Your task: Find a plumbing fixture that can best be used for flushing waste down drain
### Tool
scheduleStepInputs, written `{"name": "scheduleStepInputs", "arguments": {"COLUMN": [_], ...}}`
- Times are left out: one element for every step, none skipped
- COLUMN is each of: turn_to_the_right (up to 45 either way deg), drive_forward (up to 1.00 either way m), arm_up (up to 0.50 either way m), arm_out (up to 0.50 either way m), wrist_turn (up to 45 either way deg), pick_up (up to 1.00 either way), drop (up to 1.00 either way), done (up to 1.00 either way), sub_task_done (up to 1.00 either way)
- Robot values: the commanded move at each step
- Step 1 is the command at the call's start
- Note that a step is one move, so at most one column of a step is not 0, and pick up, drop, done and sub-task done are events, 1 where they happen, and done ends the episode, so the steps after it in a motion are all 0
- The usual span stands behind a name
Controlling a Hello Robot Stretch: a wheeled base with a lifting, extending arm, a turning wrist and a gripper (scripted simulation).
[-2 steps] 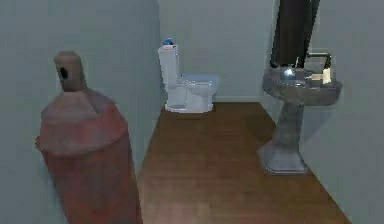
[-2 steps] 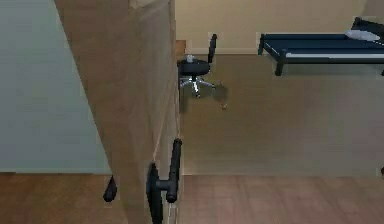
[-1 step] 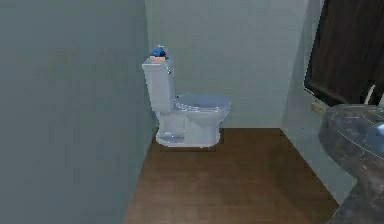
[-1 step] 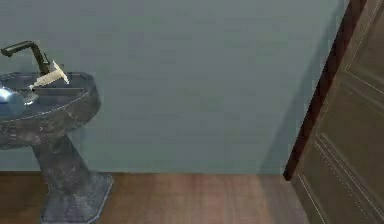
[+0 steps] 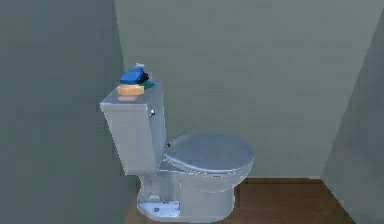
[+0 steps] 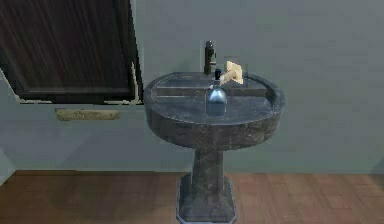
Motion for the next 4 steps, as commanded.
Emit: {"name": "scheduleStepInputs", "arguments": {"turn_to_the_right": [9.0, 0.0, -12.0, 0.0], "drive_forward": [0.00, 0.25, 0.00, 0.00], "arm_up": [0.00, 0.00, 0.00, 0.00], "arm_out": [0.00, 0.00, 0.00, 0.00], "wrist_turn": [0.0, 0.0, 0.0, 0.0], "pick_up": [0.00, 0.00, 0.00, 0.00], "drop": [0.00, 0.00, 0.00, 0.00], "done": [0.00, 0.00, 0.00, 1.00], "sub_task_done": [0.00, 0.00, 0.00, 0.00]}}
